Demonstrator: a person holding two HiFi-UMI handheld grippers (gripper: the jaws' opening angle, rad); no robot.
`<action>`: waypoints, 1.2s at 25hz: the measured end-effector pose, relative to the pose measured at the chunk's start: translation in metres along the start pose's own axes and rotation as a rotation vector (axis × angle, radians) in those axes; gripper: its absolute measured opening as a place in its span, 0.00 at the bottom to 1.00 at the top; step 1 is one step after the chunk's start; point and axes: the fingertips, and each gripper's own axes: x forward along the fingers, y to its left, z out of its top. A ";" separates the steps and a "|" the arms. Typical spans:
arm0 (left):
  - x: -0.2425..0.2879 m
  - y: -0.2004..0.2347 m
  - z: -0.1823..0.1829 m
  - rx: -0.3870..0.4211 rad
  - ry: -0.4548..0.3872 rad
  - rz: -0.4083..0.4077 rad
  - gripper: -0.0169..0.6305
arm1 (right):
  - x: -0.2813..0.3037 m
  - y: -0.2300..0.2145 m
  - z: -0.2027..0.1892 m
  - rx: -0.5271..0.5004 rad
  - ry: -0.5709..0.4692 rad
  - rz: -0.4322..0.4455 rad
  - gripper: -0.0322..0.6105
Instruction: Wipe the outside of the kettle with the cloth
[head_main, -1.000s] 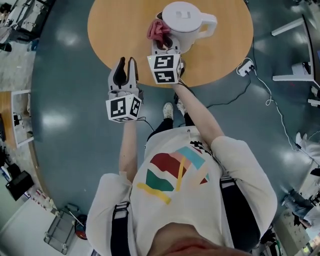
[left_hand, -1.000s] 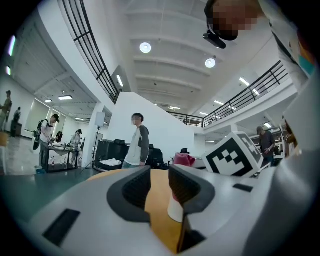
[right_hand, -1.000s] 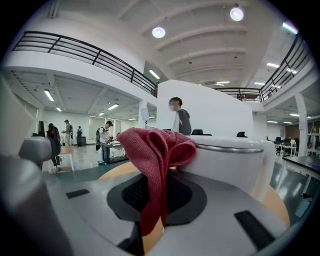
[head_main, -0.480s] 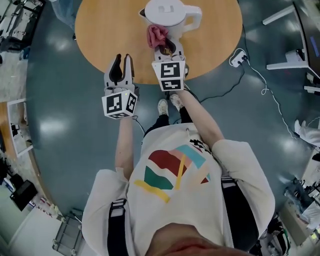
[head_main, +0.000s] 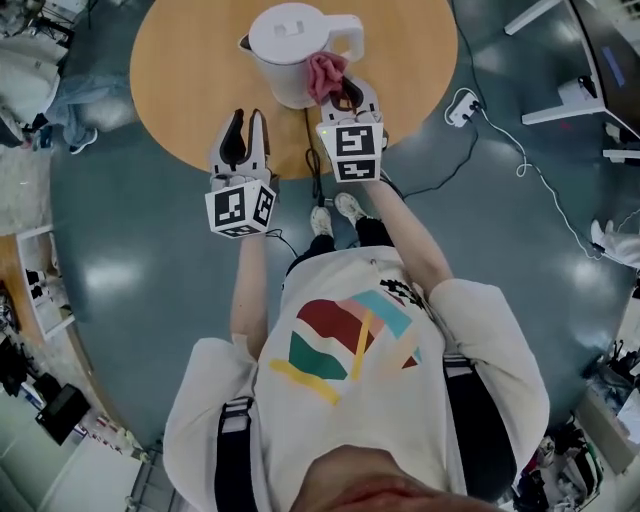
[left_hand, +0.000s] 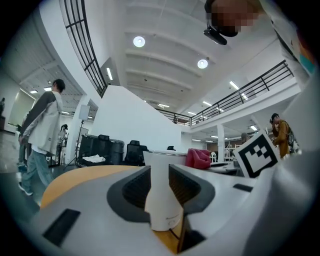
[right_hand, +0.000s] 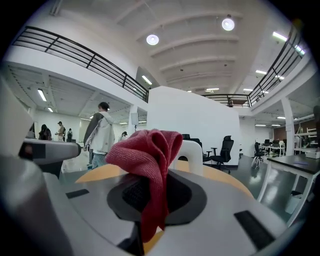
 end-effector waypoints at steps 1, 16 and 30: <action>0.002 -0.003 0.000 0.001 0.001 -0.002 0.26 | 0.001 -0.004 0.000 0.003 0.000 -0.002 0.12; 0.009 0.009 -0.014 -0.001 0.038 0.049 0.26 | 0.035 -0.055 -0.016 0.050 0.047 -0.063 0.12; 0.004 0.032 -0.028 -0.027 0.068 0.067 0.26 | 0.022 -0.046 -0.029 0.033 0.048 -0.080 0.12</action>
